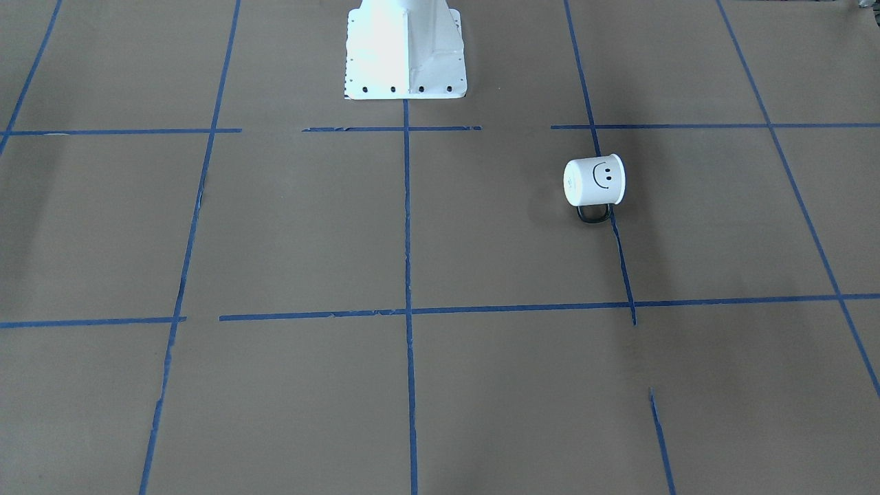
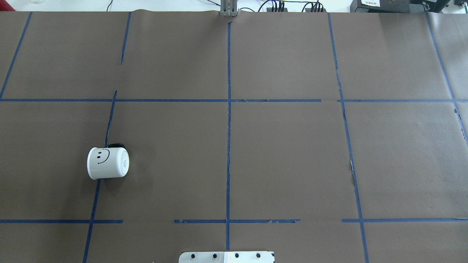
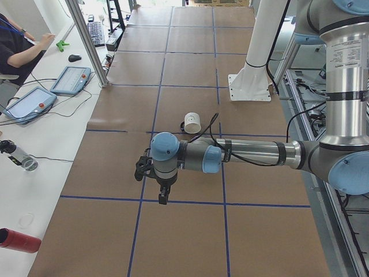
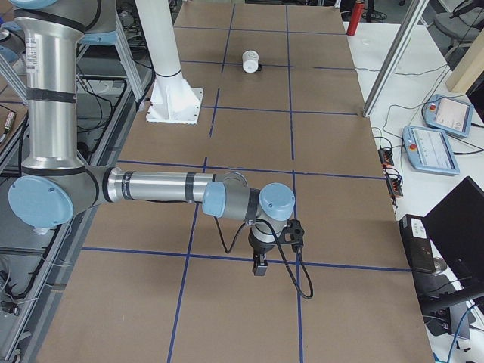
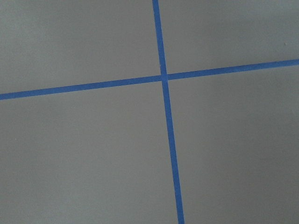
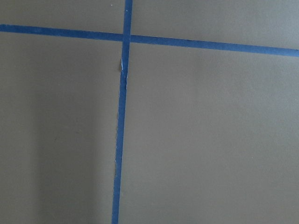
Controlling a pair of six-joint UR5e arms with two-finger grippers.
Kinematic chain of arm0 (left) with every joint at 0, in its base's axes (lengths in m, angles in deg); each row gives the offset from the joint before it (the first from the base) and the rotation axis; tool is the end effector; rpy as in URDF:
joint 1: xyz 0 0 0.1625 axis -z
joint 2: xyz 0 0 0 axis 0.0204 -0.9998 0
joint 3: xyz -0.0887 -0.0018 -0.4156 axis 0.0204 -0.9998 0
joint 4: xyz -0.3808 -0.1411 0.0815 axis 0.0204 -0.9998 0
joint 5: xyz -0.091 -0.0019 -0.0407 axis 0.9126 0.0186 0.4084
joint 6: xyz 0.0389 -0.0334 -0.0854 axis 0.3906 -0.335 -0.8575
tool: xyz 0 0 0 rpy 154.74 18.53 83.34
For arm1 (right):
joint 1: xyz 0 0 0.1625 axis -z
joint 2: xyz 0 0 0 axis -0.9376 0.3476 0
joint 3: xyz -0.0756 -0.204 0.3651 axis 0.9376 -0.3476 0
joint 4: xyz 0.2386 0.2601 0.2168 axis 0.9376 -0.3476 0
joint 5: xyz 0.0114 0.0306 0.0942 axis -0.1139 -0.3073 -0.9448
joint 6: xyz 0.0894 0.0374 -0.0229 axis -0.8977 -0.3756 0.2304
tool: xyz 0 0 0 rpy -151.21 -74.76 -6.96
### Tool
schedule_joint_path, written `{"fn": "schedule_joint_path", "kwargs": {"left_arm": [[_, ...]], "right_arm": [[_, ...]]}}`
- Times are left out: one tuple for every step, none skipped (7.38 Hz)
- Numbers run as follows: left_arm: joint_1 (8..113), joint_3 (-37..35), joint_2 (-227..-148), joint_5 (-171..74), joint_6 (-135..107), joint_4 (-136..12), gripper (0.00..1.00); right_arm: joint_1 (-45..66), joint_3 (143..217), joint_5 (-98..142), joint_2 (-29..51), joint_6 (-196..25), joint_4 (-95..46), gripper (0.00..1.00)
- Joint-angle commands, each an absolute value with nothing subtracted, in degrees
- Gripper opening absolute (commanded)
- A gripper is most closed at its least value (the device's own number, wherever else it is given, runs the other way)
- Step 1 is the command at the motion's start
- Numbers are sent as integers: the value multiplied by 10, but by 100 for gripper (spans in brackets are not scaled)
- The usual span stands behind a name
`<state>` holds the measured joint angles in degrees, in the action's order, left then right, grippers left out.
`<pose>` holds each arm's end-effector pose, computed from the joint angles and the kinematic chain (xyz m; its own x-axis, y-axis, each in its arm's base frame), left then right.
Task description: Flip mug
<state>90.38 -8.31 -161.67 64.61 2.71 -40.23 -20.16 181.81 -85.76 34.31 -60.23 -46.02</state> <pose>-0.0572 -0.4530 0.6314 0.7105 0.1196 -0.6935 -0.0388 0.9906 0.1310 0.0674 -0.4550 0.6678 0.7528 -0.0624 0.6553 0.1149 0.9927 -0.0374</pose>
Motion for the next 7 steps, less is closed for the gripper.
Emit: {"fn": "schedule_joint_path", "kwargs": {"left_arm": [[904,-85,-1622,648,27,-402,100],[901,-74,-1627,648,27,-403,100],[899,-68,-1629,648,28,-404,100],[899,-82,-1632,649,26,-407,100],[898,-88,-1632,652,28,-413,100],[891,-90,-1633,653,24,-449,100],[858,-90,-1633,651,0,-475,100]], "right_arm": [[-202,1818,-858,343,-602,-460,100],[-202,1818,-858,343,-602,-460,100],[-202,1818,-858,343,-602,-460,100],[-202,1818,-858,343,-602,-460,100],[-202,1818,-858,343,-602,-460,100],[-202,1818,-858,343,-602,-460,100],[-202,1818,-858,343,-602,-460,100]]}}
